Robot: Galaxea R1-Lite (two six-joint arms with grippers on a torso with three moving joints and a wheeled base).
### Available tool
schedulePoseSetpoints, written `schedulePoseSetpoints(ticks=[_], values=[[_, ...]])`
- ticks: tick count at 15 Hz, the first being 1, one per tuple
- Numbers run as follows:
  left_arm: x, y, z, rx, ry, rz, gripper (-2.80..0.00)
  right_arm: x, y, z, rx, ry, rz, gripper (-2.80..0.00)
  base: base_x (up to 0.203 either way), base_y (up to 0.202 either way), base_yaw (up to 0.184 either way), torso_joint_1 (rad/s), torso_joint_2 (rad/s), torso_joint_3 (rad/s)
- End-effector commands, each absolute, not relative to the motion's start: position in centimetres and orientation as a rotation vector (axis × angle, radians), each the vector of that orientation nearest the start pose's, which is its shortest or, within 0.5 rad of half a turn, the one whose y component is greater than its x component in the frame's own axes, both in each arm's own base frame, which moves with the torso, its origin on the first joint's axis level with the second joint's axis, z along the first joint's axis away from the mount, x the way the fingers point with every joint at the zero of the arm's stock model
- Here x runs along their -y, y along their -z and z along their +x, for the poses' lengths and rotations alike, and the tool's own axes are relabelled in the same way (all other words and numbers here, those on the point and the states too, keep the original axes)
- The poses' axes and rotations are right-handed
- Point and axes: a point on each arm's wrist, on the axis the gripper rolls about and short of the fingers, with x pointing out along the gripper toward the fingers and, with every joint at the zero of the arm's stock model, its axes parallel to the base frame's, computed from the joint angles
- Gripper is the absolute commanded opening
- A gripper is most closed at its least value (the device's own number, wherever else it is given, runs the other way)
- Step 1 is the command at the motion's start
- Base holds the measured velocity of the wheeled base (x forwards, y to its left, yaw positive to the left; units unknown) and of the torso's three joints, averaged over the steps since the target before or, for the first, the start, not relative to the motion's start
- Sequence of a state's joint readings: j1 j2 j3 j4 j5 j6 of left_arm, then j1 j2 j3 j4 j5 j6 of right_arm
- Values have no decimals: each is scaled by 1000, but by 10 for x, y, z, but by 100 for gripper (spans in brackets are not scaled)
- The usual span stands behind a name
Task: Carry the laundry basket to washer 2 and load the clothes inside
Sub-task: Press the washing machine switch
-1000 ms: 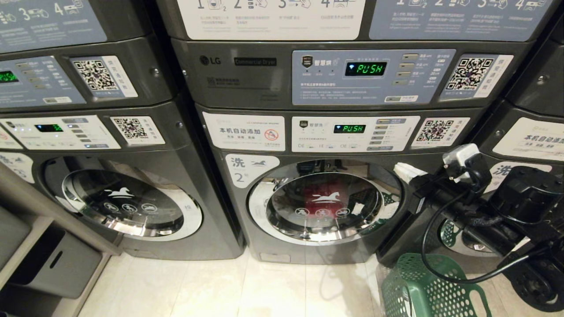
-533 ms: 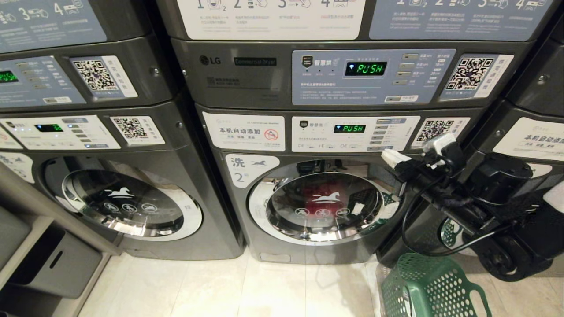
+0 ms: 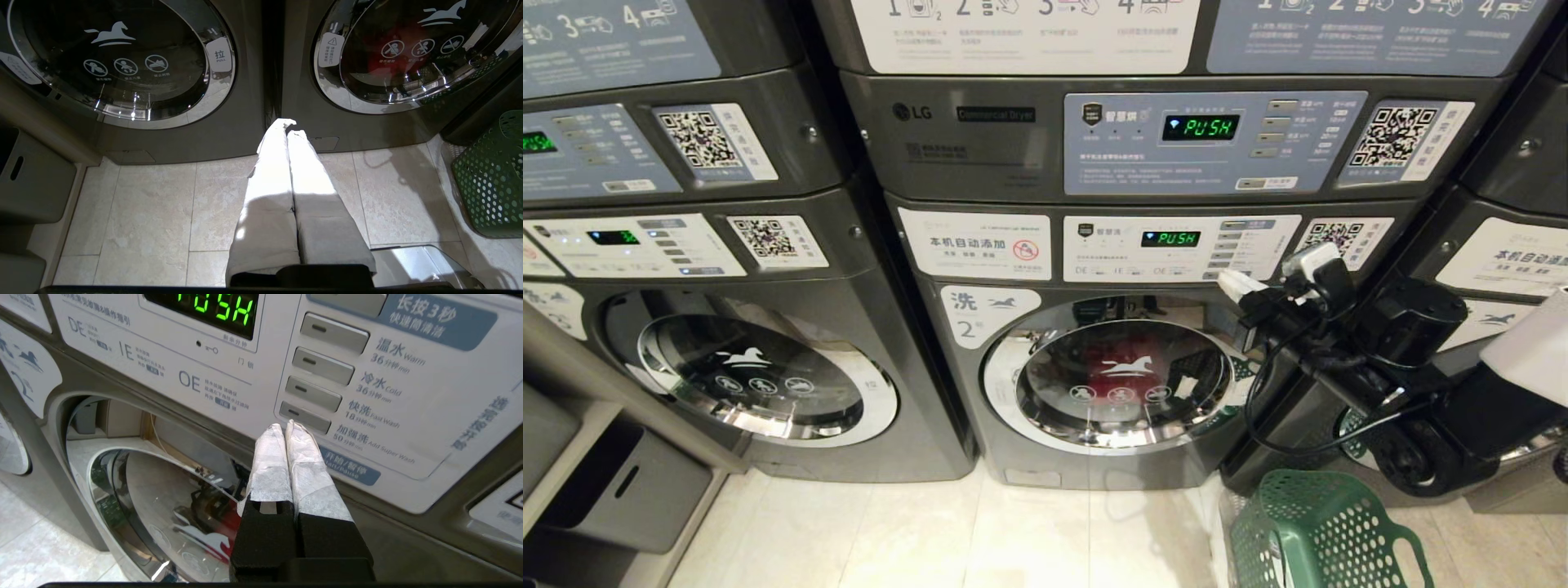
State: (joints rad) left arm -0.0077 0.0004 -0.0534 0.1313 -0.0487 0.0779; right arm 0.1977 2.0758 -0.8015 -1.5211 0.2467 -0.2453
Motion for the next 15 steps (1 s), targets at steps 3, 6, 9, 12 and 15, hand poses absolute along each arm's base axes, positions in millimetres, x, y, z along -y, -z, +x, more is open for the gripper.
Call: schedulePoseSetpoints(ticks=[3,6,9,12,15], values=[[1,-76,-27,-76,60,77,-280,-80,-146,371,346,-405,-249,-280,0,0,0,0,0,0],[1,-77,-28,-74,60,77,-280,-81,-145,374,350,-401,-258,-280,0,0,0,0,0,0],[1,-76,-27,-75,60,77,-280,-81,-149,377,369,-389,-261,-280,0,0,0,0,0,0],[1,-77,-28,-74,60,77,-280,-81,-149,380,376,-386,-261,-280,0,0,0,0,0,0],[1,-77,-28,-74,60,77,-280,-81,-149,378,371,-387,-261,-280,0,0,0,0,0,0]])
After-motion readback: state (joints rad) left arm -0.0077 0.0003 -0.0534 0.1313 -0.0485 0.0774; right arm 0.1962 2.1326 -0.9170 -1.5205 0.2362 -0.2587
